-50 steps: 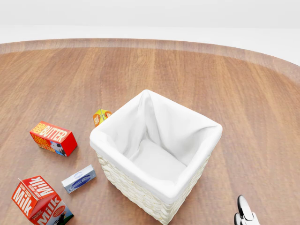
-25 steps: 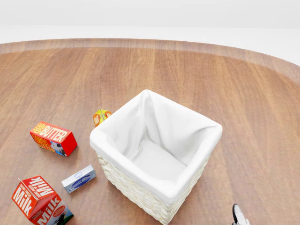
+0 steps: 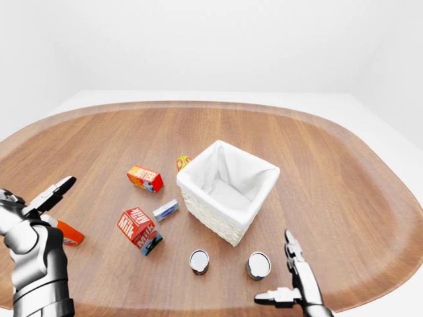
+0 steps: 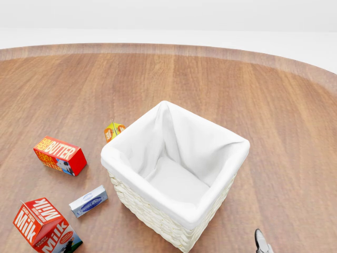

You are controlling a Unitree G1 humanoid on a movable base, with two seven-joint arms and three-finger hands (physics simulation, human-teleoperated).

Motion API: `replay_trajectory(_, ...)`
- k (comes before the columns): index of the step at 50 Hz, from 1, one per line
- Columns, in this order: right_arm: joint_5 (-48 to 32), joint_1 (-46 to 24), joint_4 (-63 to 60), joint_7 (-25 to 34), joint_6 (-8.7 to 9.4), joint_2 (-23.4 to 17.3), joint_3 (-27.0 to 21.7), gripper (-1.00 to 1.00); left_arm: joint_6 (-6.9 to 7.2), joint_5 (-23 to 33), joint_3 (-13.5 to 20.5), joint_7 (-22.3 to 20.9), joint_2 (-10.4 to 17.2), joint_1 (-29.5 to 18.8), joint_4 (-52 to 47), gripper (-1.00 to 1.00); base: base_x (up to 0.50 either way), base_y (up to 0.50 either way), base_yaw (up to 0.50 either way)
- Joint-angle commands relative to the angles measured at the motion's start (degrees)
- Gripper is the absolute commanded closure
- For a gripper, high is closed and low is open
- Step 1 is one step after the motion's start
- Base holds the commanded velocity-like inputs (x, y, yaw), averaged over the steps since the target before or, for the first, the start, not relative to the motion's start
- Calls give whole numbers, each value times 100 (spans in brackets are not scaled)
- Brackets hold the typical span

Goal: Pick up the alphabet soup, and put it in the basket.

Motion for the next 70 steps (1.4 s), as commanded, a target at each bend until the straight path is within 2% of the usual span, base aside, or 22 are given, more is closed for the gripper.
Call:
replay_trajectory(1, -194, -180, 116, -143, 0, -20, 117, -100, 0, 12, -4, -13, -10, -9, 47, -100, 0, 0, 0)
replay_trajectory(25, -354, -696, 1060, -548, 0, -178, 408, -100, 0, -1, 10, -11, -3, 20, -46, -100, 0, 0, 0)
replay_trajectory(29, -361, -790, 1243, -576, 0, -187, 401, -100, 0, 15, -24, -65, -5, -53, 213, -100, 0, 0, 0)
replay_trajectory(48, -368, -1158, 1761, -543, 0, -167, 281, -100, 0, 3, 12, 18, -7, 44, -142, -100, 0, 0, 0)
replay_trajectory(70, -617, -1426, 2063, -707, 0, -142, 325, -100, 0, 17, -25, -33, -12, -2, 82, -100, 0, 0, 0)
